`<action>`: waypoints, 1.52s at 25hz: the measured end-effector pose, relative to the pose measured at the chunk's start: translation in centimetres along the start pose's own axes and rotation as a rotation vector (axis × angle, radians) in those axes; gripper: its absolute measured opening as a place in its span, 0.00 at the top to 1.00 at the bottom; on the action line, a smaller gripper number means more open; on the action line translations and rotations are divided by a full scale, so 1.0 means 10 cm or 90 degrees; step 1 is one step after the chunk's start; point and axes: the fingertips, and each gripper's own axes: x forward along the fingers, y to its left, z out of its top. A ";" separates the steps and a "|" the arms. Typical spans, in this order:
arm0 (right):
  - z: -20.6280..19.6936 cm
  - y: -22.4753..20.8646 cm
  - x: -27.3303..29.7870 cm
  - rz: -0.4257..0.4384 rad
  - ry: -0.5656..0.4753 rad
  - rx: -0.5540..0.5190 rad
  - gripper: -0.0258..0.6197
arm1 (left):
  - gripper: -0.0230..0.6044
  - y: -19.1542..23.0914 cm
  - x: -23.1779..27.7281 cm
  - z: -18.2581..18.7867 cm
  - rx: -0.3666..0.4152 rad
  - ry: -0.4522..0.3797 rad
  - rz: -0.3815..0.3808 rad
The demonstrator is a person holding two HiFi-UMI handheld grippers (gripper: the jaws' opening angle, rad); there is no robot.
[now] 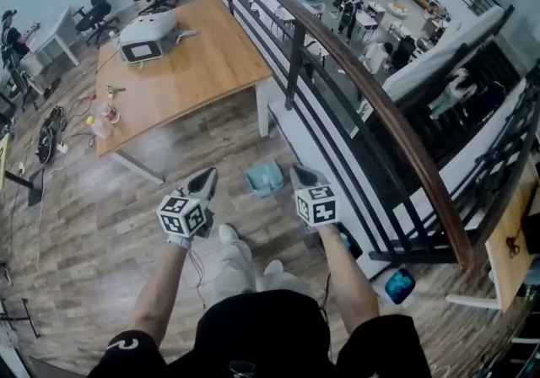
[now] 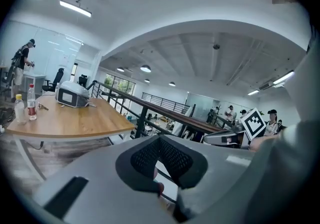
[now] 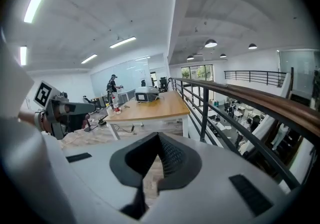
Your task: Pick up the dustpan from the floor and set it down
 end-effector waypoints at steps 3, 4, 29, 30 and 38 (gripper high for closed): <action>0.09 0.00 -0.10 0.004 -0.004 -0.031 0.97 | 0.97 -0.10 -0.04 0.12 0.002 -0.012 -0.007; 0.10 0.00 -0.12 0.005 -0.007 -0.038 0.97 | 0.97 -0.13 -0.04 0.15 0.003 -0.015 -0.008; 0.66 -0.12 -0.54 0.011 -0.077 -0.039 0.97 | 0.97 -0.47 -0.11 0.58 0.021 -0.042 -0.023; 0.68 -0.13 -0.56 0.011 -0.080 -0.041 0.97 | 0.97 -0.48 -0.10 0.59 0.025 -0.042 -0.025; 0.65 -0.14 -0.57 0.005 -0.075 -0.039 0.97 | 0.97 -0.53 -0.10 0.61 0.036 -0.043 -0.034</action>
